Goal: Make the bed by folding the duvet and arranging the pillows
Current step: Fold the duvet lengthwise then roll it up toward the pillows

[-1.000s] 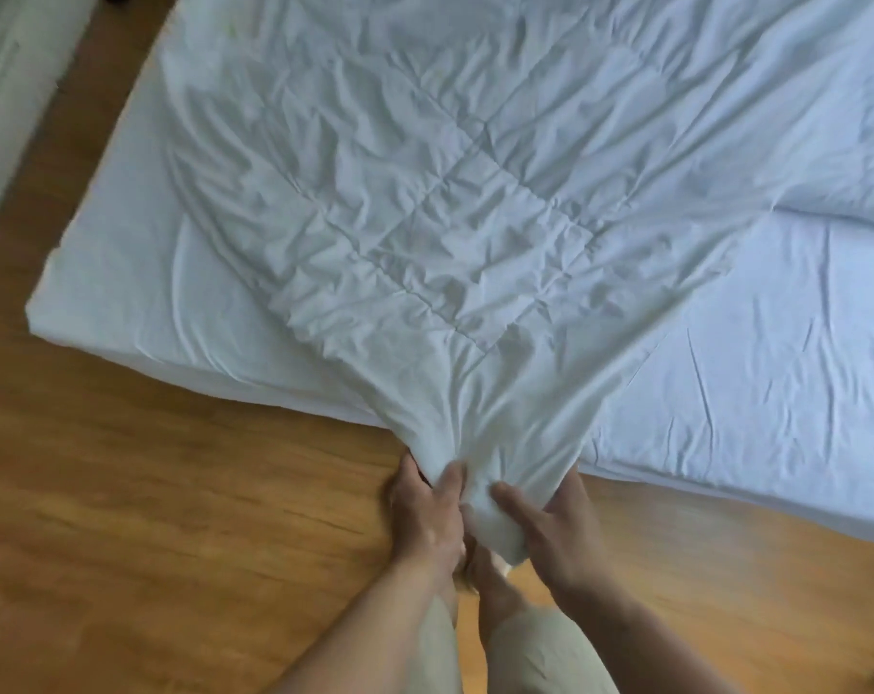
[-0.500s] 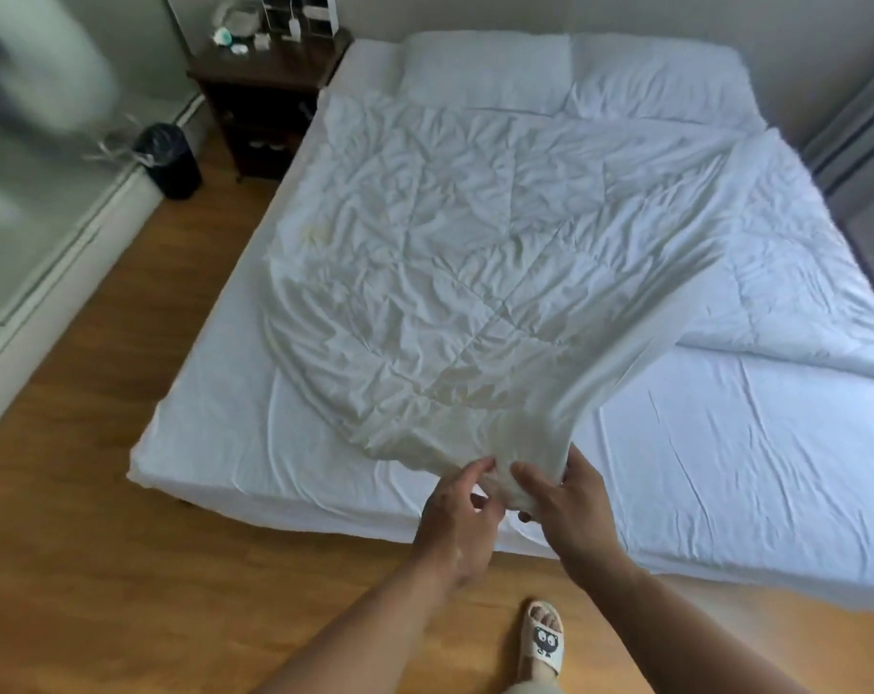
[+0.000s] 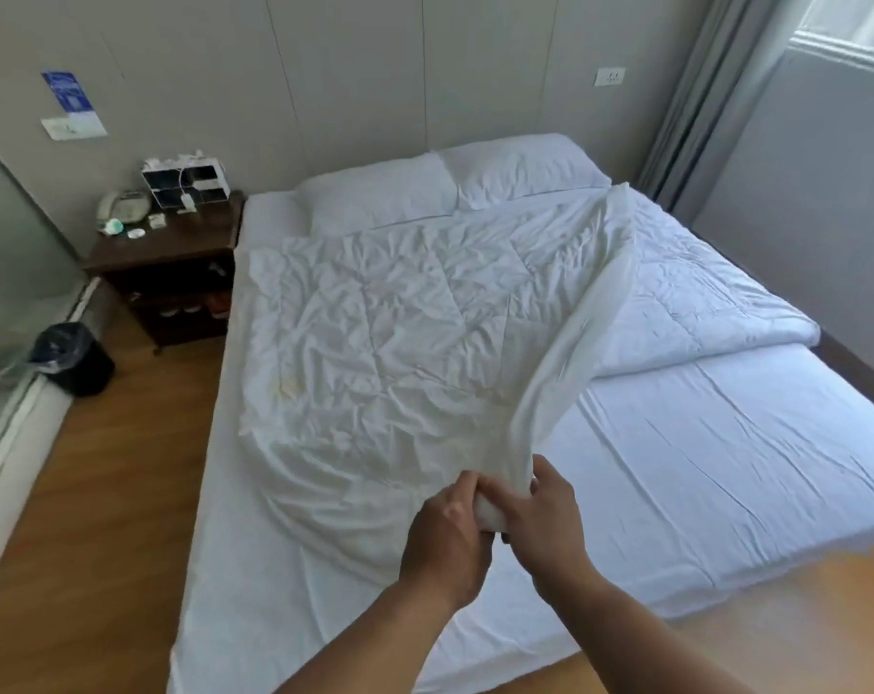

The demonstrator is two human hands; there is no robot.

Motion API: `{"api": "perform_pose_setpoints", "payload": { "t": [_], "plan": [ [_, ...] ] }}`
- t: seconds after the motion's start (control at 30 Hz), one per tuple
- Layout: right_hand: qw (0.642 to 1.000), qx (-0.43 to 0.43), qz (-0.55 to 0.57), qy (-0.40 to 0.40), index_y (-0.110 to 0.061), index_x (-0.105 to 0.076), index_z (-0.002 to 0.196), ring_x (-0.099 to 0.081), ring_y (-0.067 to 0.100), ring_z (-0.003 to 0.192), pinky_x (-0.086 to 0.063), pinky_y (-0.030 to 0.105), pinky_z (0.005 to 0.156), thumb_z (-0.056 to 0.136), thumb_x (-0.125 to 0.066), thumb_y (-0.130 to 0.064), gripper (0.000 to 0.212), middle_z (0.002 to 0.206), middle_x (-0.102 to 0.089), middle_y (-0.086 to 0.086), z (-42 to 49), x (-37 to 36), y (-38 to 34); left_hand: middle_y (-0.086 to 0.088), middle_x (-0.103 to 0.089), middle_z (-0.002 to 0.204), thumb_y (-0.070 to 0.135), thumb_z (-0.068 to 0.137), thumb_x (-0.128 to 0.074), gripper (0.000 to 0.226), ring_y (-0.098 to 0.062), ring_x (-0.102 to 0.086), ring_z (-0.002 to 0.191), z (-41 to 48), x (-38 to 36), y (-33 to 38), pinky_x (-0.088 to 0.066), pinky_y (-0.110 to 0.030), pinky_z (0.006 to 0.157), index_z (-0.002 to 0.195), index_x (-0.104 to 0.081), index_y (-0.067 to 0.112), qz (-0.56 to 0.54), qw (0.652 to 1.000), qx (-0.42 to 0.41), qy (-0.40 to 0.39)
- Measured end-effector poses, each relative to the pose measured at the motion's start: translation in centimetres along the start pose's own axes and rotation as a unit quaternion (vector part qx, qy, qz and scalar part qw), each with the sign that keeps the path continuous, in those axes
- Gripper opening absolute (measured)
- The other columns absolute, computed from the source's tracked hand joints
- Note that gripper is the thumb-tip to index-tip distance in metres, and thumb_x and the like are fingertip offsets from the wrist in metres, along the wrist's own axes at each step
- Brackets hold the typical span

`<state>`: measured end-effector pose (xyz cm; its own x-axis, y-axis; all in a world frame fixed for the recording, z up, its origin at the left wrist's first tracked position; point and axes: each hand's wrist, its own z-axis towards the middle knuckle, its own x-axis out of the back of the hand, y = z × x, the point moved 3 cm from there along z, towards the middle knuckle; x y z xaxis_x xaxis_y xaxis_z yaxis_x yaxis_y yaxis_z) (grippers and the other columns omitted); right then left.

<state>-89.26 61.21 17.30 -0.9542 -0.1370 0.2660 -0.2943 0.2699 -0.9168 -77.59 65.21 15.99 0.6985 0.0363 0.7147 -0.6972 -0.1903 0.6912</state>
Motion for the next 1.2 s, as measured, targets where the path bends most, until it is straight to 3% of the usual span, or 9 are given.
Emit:
{"api": "perform_pose_setpoints", "payload": {
  "t": [0.13,0.33,0.43,0.5,0.57,0.73,0.87,1.03,1.2],
  "plan": [
    [0.999,0.003,-0.018,0.035,-0.008,-0.056,0.090,-0.065,0.036,0.077,-0.056,0.054,0.064,0.072,-0.076,-0.047,0.047,0.083,-0.066,0.016,2.4,-5.7,-1.7,0.008,-0.066,0.079,0.017,0.080,-0.046,0.018,-0.013,-0.060,0.069,3.5,4.9,-4.1,-0.039,-0.018,0.057,0.092,-0.059,0.021,-0.020,1.000,-0.019,-0.011],
    [0.998,0.029,-0.053,0.022,-0.013,-0.049,0.083,-0.054,0.016,0.063,-0.050,0.040,0.065,0.080,-0.070,-0.045,0.038,0.077,-0.062,0.010,4.9,-12.8,-6.1,0.021,-0.064,0.064,0.001,0.080,-0.055,0.038,0.005,-0.062,0.065,8.3,11.6,-8.2,-0.038,-0.006,0.057,0.072,-0.060,0.037,-0.073,0.997,0.004,-0.026],
    [0.995,0.062,-0.077,0.009,-0.032,-0.056,0.089,-0.058,0.005,0.082,-0.047,0.026,0.071,0.085,-0.065,-0.050,0.020,0.086,-0.062,-0.007,6.1,-16.5,-6.8,0.025,-0.066,0.066,0.033,0.079,-0.057,0.014,0.003,-0.062,0.064,10.2,14.6,-10.0,-0.040,-0.010,0.056,0.065,-0.060,0.033,-0.113,0.993,0.007,-0.027],
    [0.992,0.082,-0.099,0.004,-0.041,-0.057,0.100,-0.055,0.001,0.097,-0.042,0.020,0.077,0.093,-0.057,-0.051,0.013,0.094,-0.061,-0.014,6.5,-19.3,-7.1,0.025,-0.064,0.063,0.058,0.068,-0.049,0.027,0.002,-0.059,0.060,11.6,16.6,-11.9,-0.039,-0.012,0.054,0.062,-0.057,0.034,-0.134,0.990,0.001,-0.035],
    [0.991,0.080,-0.108,0.010,-0.046,-0.056,0.104,-0.052,0.000,0.103,-0.041,0.017,0.078,0.097,-0.051,-0.050,0.010,0.096,-0.058,-0.019,6.8,-22.5,-7.4,0.026,-0.063,0.061,0.059,0.067,-0.054,0.024,0.003,-0.057,0.058,13.2,18.2,-14.2,-0.038,-0.012,0.051,0.057,-0.055,0.037,-0.133,0.989,-0.010,-0.057],
    [0.986,0.044,-0.110,0.117,-0.044,-0.060,0.110,-0.052,-0.002,0.103,-0.040,0.012,0.079,0.099,-0.053,-0.039,0.014,0.097,-0.057,-0.015,7.8,-31.6,-9.6,0.013,-0.064,0.064,0.029,0.086,-0.070,0.023,0.004,-0.061,0.062,17.5,22.3,-21.2,-0.040,-0.007,0.054,0.068,-0.056,0.033,-0.145,0.979,-0.054,-0.133],
    [0.976,0.018,-0.108,0.186,-0.037,-0.062,0.096,-0.050,-0.001,0.101,-0.037,0.008,0.075,0.099,-0.054,-0.034,0.009,0.092,-0.060,-0.023,9.1,-38.7,-13.7,0.008,-0.065,0.079,0.029,0.088,-0.068,0.012,-0.009,-0.059,0.071,21.4,27.3,-25.3,-0.039,-0.006,0.056,0.093,-0.070,0.018,-0.151,0.972,-0.077,-0.162],
    [0.968,-0.002,-0.086,0.234,-0.041,-0.061,0.084,-0.051,-0.002,0.105,-0.038,0.018,0.078,0.101,-0.047,-0.037,0.022,0.091,-0.063,-0.014,12.0,-45.3,-18.5,-0.002,-0.067,0.087,0.034,0.091,-0.064,0.022,-0.024,-0.063,0.079,26.0,32.9,-28.3,-0.047,-0.027,0.065,0.098,-0.060,0.014,-0.166,0.971,-0.054,-0.163],
    [0.969,-0.006,-0.077,0.233,-0.039,-0.066,0.085,-0.054,0.001,0.100,-0.044,0.026,0.085,0.103,-0.045,-0.044,0.028,0.086,-0.065,-0.012,13.1,-50.0,-21.2,0.000,-0.066,0.087,0.034,0.091,-0.061,0.020,-0.021,-0.063,0.079,28.5,37.5,-31.3,-0.044,-0.025,0.062,0.102,-0.057,0.018,-0.148,0.970,-0.065,-0.184]
  ]
}}
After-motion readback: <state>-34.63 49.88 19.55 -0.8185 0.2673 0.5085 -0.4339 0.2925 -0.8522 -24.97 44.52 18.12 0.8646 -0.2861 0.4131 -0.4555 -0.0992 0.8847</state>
